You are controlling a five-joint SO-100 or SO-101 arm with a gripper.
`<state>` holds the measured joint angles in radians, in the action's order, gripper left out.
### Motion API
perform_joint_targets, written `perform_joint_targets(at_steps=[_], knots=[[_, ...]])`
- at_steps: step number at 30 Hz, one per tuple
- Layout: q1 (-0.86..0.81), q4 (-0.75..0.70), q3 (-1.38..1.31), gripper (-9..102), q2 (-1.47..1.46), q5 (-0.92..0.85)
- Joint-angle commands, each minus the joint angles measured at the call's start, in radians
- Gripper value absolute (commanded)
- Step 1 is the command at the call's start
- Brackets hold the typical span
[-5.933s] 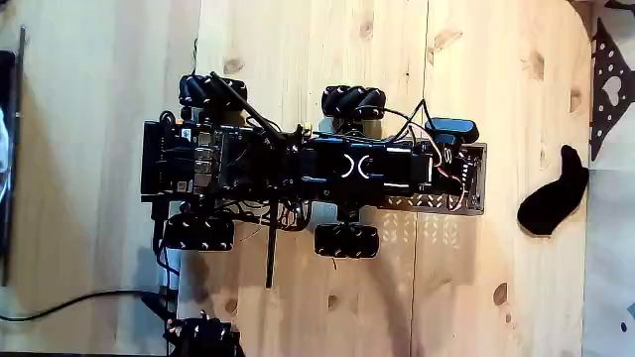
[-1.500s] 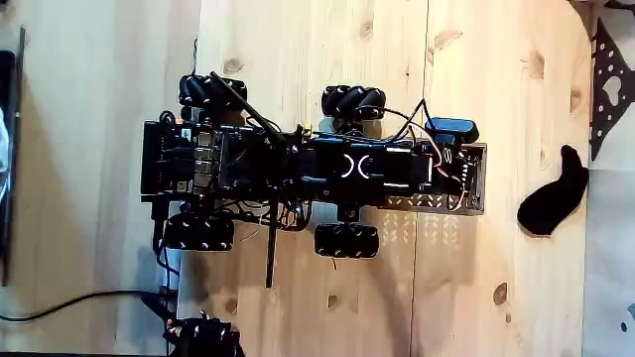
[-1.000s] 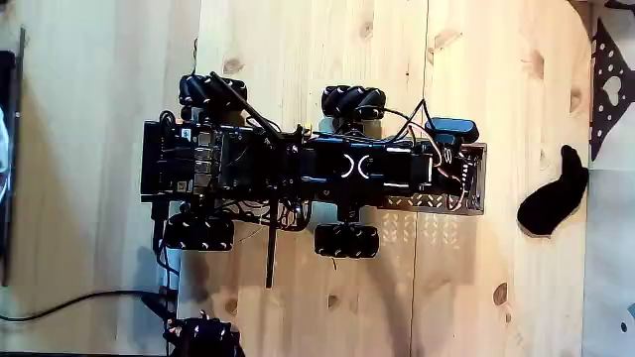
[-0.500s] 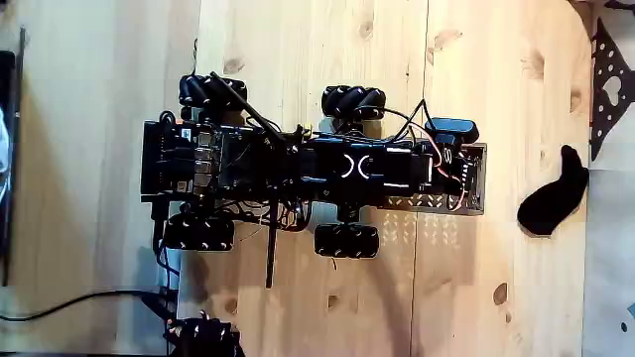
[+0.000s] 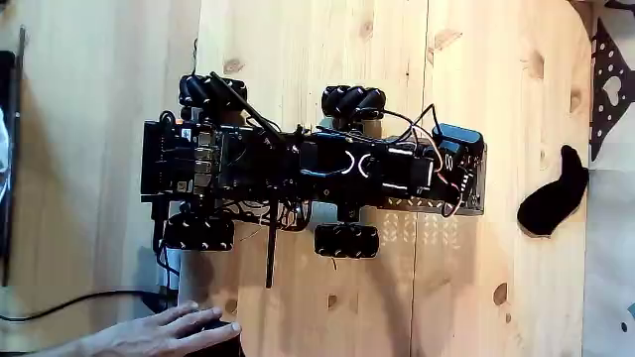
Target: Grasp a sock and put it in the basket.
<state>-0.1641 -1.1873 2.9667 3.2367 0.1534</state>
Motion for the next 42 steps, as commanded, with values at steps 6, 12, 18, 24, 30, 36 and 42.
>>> perform_joint_targets(at_steps=[6, 12, 18, 24, 30, 36, 42], knots=[[0.057, 0.245, -0.141, 0, -0.086, 0.166], [0.112, 0.247, -0.494, 0, -0.356, 0.328], [0.138, 0.195, -0.939, 0, -0.729, 0.38], [0.161, 0.121, -1.338, 0, -1.069, 0.354], [0.184, 0.018, -1.647, 0, -1.345, 0.222], [0.213, 0.127, -1.69, 0, -1.443, -0.112], [0.199, 0.16, -1.69, 0, -1.47, -0.239]])
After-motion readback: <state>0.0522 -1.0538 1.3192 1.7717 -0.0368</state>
